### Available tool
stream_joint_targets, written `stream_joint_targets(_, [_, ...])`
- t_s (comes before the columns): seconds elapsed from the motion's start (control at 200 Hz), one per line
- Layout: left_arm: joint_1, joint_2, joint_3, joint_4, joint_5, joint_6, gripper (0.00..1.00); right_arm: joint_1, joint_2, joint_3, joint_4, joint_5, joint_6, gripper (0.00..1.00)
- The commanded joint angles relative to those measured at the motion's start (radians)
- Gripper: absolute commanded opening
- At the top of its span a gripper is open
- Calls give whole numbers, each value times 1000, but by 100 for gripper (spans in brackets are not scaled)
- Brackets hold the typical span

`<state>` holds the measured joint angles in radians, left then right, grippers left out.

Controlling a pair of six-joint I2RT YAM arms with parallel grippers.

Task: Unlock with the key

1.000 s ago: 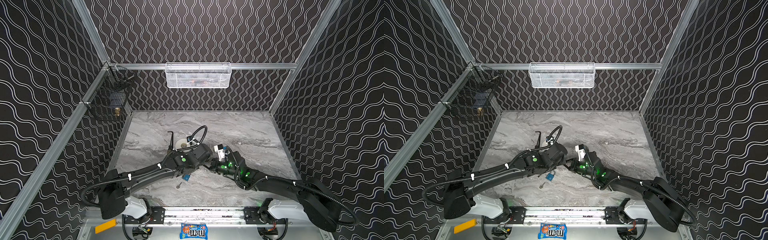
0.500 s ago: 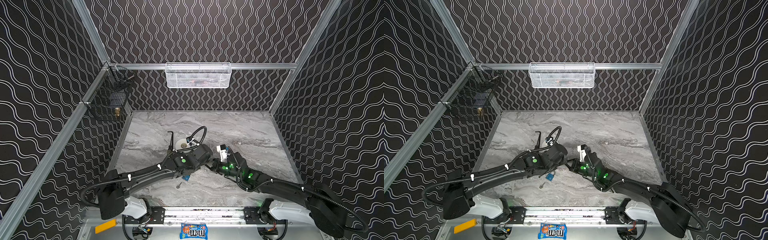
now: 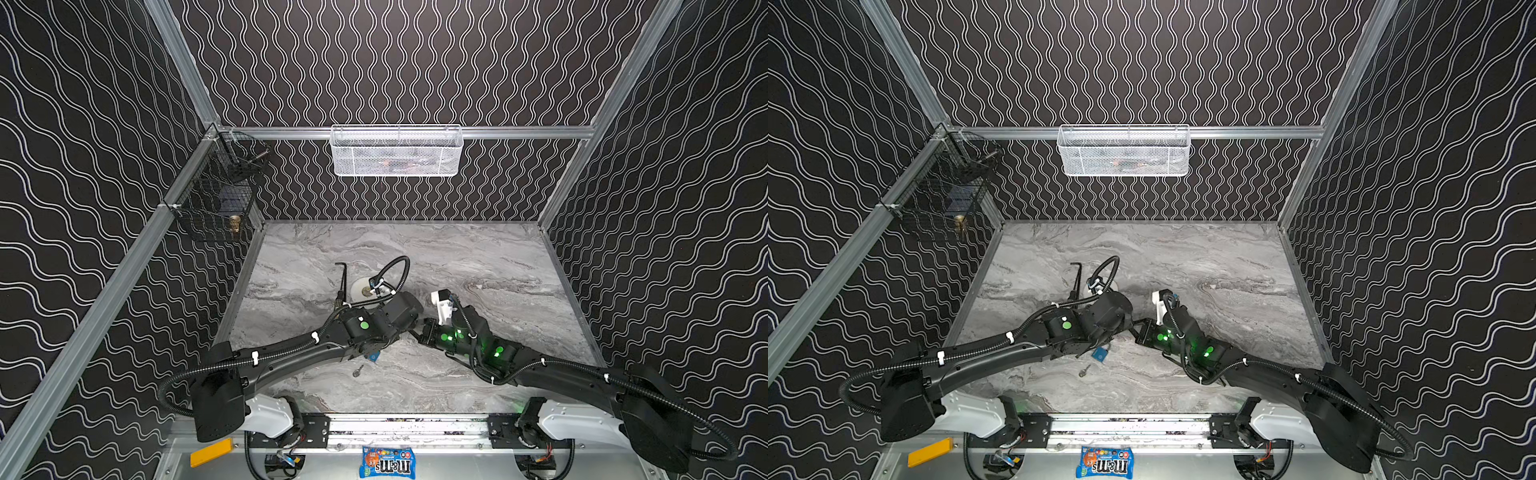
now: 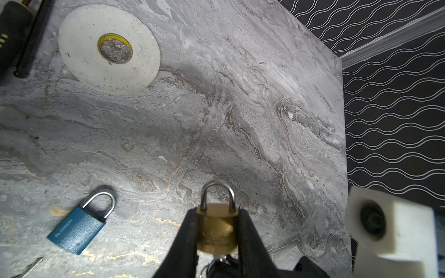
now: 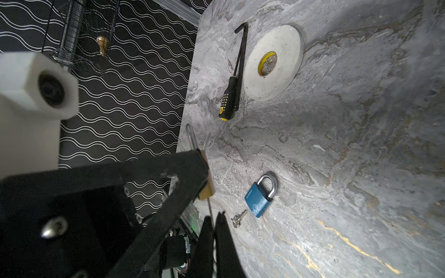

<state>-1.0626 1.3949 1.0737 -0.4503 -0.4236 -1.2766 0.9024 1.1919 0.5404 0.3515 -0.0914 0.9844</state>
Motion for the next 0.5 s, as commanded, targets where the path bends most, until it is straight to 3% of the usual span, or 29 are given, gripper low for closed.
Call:
stream_joint_targets(0.0, [-15,-5,-6,-32,98,-7,0,1,-8,26,44,119,-27,0])
stream_joint_targets(0.205, [-25,-31,-41,11,143,-30,0,1,-15,40,13,162,-65,0])
stream_joint_targets(0.32, [-23,-39,-29,-21,118,-26,0,3,-35,29,40,126,-88,0])
stream_joint_targets(0.495, [-1,-43,-22,-9,80,-23,0,3,-77,-13,51,74,-145,20])
